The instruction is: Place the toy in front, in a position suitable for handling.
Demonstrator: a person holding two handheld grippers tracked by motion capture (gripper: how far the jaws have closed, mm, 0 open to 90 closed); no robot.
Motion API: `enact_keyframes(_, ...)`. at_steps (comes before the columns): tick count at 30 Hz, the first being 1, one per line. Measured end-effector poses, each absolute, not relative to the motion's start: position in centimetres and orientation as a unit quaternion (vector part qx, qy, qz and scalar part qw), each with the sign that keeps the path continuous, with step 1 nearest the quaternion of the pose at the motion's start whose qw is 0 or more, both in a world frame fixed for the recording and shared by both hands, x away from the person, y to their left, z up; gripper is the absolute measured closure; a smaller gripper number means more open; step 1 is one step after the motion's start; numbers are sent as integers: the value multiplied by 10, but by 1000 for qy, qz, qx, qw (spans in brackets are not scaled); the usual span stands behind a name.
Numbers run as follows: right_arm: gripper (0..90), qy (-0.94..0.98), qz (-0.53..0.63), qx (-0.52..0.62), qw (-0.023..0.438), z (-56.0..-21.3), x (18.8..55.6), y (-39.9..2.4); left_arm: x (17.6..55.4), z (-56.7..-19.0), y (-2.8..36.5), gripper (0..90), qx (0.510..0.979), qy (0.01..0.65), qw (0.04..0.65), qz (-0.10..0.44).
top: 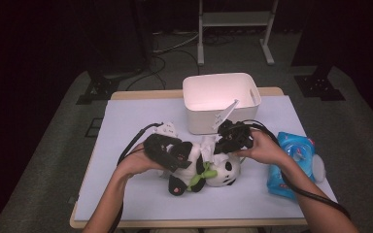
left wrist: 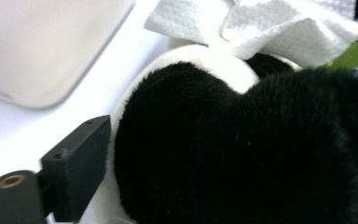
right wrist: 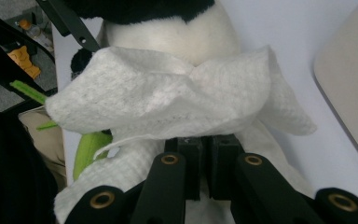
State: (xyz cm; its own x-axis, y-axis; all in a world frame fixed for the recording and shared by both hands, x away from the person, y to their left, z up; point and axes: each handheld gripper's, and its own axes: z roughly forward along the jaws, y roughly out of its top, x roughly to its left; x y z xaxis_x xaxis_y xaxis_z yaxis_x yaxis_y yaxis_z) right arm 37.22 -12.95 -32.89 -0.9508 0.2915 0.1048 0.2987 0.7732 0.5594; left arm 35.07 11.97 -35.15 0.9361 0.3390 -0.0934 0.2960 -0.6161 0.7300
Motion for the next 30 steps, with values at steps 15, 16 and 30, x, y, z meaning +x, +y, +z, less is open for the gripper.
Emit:
enact_keyframes(15, 853, -945, -292, -148, 4, -331, 365, -126, 345, -320, 136, 87, 890, 176, 421, 9)
enact_keyframes(16, 854, -945, -293, -146, 2, -331, 364, -126, 345, -318, 136, 87, 889, 177, 422, 8)
enact_keyframes(30, 854, -951, -280, -132, -8, -330, 354, -122, 349, -328, 131, 127, 893, 182, 411, -31)
